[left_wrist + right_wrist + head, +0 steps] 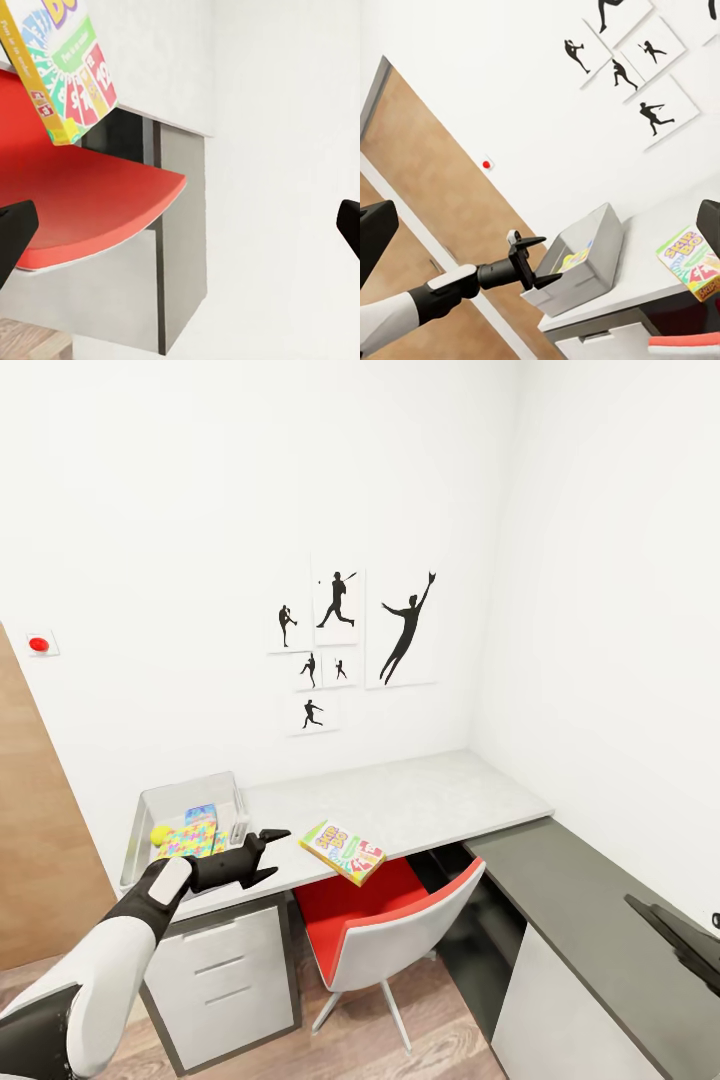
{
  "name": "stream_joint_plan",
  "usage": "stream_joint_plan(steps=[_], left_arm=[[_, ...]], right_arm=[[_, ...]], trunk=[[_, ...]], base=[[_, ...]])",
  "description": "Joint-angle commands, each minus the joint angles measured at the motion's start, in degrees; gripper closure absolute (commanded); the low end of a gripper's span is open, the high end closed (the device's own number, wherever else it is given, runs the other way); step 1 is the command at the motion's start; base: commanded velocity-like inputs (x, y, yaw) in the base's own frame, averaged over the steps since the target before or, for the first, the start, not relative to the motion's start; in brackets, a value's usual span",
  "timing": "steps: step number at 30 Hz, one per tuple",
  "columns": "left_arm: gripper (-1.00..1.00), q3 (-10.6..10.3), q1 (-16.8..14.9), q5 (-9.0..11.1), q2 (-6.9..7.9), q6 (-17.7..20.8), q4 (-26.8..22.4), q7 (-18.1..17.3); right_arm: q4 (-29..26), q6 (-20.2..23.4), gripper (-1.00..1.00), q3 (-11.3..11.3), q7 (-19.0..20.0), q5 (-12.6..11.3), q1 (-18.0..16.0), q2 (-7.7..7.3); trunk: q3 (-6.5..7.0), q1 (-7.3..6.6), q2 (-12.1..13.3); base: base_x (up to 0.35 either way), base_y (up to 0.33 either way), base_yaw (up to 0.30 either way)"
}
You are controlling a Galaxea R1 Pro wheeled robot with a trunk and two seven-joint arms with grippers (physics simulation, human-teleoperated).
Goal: Put all the toys in the child's room - the three board games (two on the bed and one on the table), the two jigsaw puzzles on the table, and the tennis ball on the table - inside the toy box on the table in the child's room.
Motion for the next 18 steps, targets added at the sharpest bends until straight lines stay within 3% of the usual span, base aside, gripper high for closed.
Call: stream_joint_plan(steps=[1,18], left_arm=[[-1.00,0.3,0.0,-0.3,-0.05,0.2,0.0,-0.4],[-1.00,0.0,0.5,-0.5,-0.91,-3.4,0.1,-0.8]], right_arm=[[0.0,0.6,-1.00,0.0,0.1,-0.1,0.0,-0.08],[0.0,0.8,-1.00,0.0,0.0,0.0,0.0,-0.44]], trunk=[[-0.07,0.02,0.0],[-1.44,0.02,0.0]], base=[[0.000,0.000,0.000],[0.000,0.000,0.000]])
